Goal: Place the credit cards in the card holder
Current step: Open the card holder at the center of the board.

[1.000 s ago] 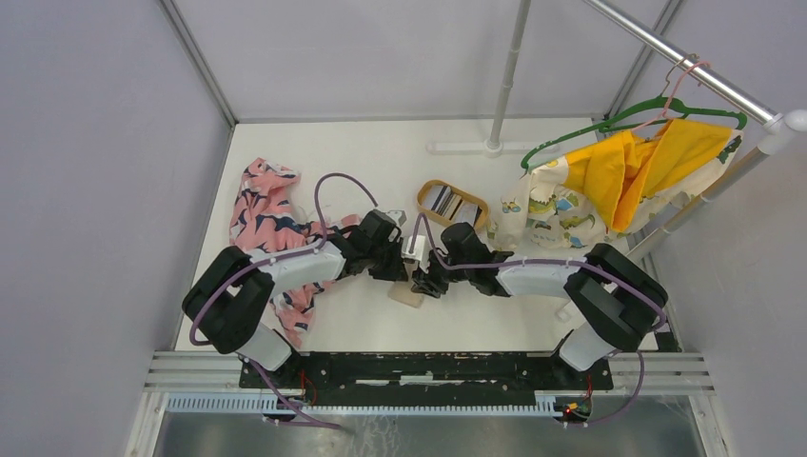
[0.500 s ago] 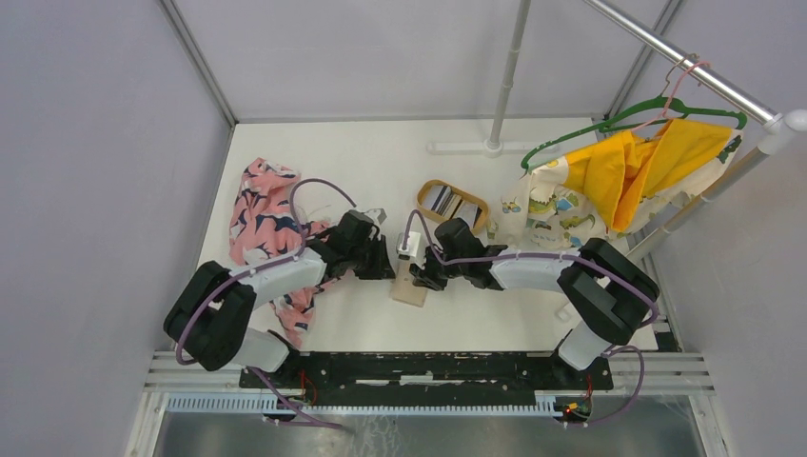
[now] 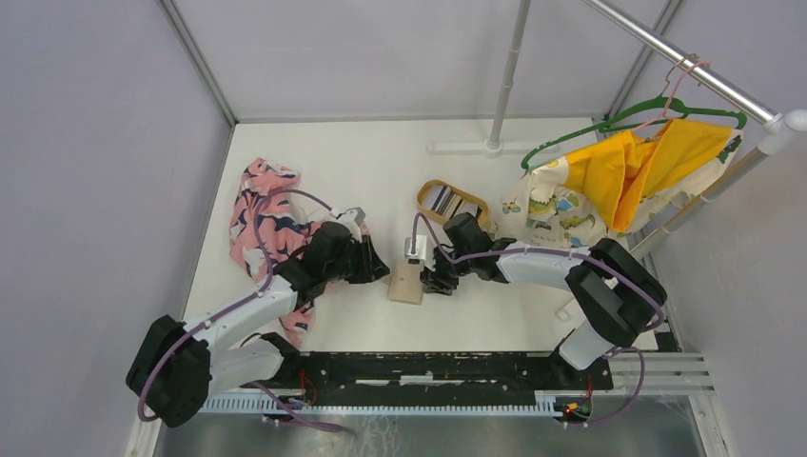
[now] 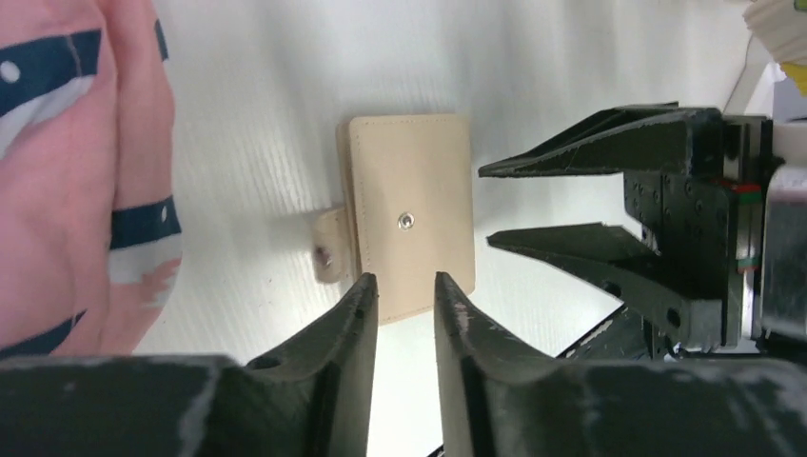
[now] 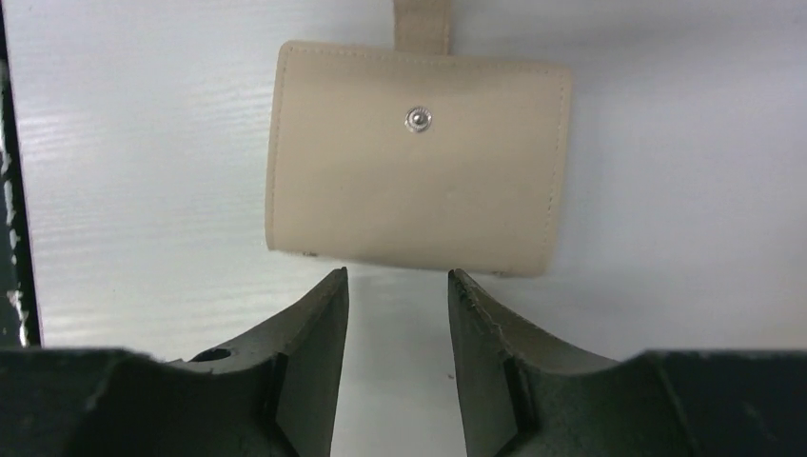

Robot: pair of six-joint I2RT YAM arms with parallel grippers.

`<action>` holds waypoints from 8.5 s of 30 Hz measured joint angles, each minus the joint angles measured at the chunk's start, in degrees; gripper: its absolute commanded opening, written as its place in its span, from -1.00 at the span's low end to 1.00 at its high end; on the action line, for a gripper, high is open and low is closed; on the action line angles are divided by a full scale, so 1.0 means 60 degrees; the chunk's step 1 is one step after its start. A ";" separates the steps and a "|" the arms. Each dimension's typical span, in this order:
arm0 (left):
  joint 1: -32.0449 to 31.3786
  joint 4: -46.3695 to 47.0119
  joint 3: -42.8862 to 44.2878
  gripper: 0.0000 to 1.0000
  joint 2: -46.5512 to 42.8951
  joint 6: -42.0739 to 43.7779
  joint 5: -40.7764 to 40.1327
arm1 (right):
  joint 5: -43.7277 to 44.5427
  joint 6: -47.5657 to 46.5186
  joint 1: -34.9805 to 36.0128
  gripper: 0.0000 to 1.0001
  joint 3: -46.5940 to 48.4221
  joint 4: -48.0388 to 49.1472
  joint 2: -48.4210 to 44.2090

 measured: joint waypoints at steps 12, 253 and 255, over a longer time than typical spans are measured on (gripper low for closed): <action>0.0000 -0.0113 -0.1009 0.93 -0.3632 -0.0474 -0.0200 | -0.2022 -0.2036 -0.0597 0.34 -0.0004 -0.1861 -0.1829; -0.3377 -0.1220 0.3424 -0.96 0.1843 0.3158 -0.2612 | -0.1803 -0.0466 -0.2335 0.37 -0.1548 0.0474 -0.3118; -0.3377 -0.1220 0.3646 -0.96 0.2178 0.3319 -0.2524 | -0.1945 -0.0335 -0.2430 0.37 -0.1599 0.0576 -0.3191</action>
